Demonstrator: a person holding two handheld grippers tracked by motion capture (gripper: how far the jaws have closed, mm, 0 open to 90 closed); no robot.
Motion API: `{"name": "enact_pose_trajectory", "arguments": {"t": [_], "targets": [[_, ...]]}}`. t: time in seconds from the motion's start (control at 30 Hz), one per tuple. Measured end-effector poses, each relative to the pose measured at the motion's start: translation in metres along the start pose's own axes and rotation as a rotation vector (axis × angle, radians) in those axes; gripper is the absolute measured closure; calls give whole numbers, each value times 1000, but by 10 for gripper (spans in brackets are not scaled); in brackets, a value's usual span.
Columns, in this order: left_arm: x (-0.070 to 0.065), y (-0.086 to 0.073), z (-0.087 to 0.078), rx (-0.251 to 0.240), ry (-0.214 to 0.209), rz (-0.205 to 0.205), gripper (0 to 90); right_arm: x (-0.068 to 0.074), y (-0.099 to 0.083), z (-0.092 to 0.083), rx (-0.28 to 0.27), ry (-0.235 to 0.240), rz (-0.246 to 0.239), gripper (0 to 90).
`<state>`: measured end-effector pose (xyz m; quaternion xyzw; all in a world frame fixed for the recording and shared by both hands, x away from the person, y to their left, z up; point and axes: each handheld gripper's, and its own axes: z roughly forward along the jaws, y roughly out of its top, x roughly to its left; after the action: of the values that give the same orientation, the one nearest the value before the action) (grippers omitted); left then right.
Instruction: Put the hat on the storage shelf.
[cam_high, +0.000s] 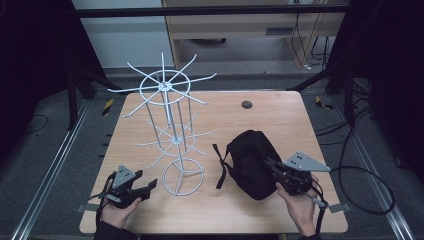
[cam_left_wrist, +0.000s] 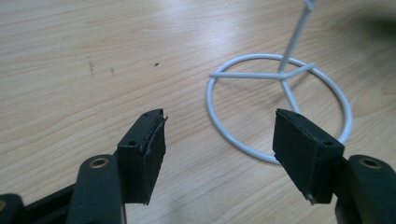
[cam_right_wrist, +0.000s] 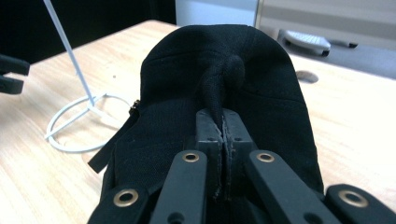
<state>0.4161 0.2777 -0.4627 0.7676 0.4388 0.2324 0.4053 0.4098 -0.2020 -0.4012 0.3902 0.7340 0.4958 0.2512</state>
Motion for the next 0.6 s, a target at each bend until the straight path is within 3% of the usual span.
{"name": "enact_pose_trajectory", "arguments": {"t": [0.2,0.6], "targets": [[10,-1,0,5,17,-29,338,-6,11,-14,-56,-17,-5,882],[13,-2,1,9,30,-35,330,-15,30,-33,-168,-68,3,882]]}}
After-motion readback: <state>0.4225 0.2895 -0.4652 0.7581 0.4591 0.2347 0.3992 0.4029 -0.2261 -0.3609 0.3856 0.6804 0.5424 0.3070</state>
